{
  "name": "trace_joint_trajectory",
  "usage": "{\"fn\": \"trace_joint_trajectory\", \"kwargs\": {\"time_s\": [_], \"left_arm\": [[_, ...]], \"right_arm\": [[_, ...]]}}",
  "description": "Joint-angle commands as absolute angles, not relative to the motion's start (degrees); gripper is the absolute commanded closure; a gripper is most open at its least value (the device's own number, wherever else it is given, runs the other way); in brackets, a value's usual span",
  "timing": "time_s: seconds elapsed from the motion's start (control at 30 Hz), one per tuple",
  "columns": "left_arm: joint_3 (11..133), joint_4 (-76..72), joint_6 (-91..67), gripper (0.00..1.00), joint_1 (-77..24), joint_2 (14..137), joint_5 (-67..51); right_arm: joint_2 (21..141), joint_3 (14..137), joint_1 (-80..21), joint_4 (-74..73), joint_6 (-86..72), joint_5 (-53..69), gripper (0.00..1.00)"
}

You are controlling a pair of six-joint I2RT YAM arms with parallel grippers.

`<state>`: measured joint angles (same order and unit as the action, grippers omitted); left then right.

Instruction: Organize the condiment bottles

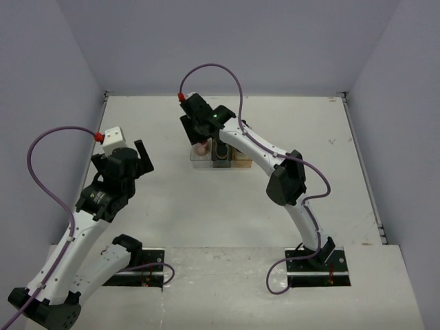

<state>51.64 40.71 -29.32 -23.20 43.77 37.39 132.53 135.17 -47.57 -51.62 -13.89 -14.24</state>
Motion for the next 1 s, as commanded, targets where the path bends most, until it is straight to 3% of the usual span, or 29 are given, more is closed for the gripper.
{"fn": "trace_joint_trajectory", "kwargs": {"time_s": [0.0,0.23,0.37,0.5,0.6,0.83,0.97], "left_arm": [[51.24,37.79,-28.39,0.0,-22.41,43.51,37.0],[51.15,37.44,-28.13,0.0,-22.06,44.12,36.04],[51.15,37.35,-27.86,0.0,-21.97,44.47,35.68],[51.06,37.27,-27.69,0.0,-21.8,44.65,35.33],[51.06,37.09,-27.69,0.0,-21.62,45.0,35.16],[51.15,36.21,-26.99,0.0,-19.34,46.75,33.06],[51.33,34.81,-25.93,0.0,-15.13,47.64,29.63]], "right_arm": [[132.01,133.16,-47.72,-48.78,-13.62,-14.41,0.81],[130.78,125.07,-47.72,-45.26,-15.73,-12.83,0.73],[130.96,124.45,-47.72,-44.82,-15.91,-12.48,0.57],[130.78,125.5,-47.81,-45.09,-15.73,-13.09,0.33],[130.69,127.26,-47.72,-45.96,-15.38,-13.62,0.22],[125.61,129.03,-47.81,-48.78,-15.99,-13.71,0.2],[113.85,119.92,-47.9,-46.67,-16.96,-14.15,0.18]]}}
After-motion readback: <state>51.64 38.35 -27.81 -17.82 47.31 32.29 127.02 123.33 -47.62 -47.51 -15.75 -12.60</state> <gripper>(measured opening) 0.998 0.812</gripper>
